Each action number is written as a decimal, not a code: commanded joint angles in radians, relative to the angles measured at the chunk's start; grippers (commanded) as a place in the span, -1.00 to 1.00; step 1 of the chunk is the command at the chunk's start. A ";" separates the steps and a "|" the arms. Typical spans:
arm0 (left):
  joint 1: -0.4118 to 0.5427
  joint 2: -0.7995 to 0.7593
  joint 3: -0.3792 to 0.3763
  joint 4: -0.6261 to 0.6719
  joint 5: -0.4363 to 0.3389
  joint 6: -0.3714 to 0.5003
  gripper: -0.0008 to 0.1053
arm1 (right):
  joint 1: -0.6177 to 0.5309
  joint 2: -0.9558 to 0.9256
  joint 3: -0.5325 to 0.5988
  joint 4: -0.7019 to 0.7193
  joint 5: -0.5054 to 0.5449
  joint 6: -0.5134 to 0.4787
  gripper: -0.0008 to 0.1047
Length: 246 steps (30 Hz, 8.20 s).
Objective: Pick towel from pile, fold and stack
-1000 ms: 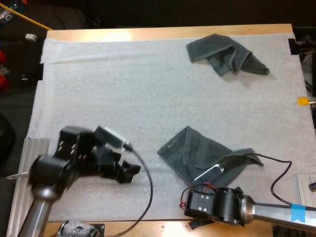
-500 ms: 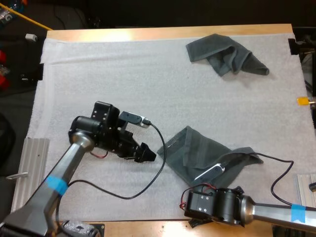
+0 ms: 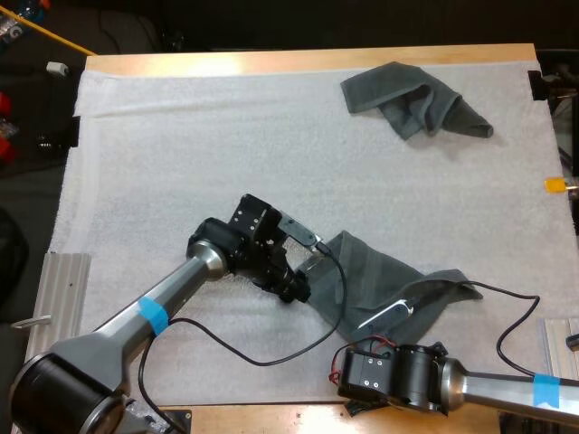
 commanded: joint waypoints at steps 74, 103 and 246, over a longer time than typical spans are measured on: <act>-0.048 -0.652 -0.347 0.622 -0.214 -0.210 -0.98 | -0.001 -0.289 -0.473 0.275 0.163 0.025 -0.99; -0.048 -0.670 -0.388 0.748 -0.090 -0.173 -0.98 | 0.001 -0.305 -0.456 0.304 0.129 -0.030 -0.99; -0.179 -0.494 -0.303 0.630 -0.193 -0.169 0.16 | -0.673 0.306 -0.189 -0.191 -0.238 -0.264 -0.99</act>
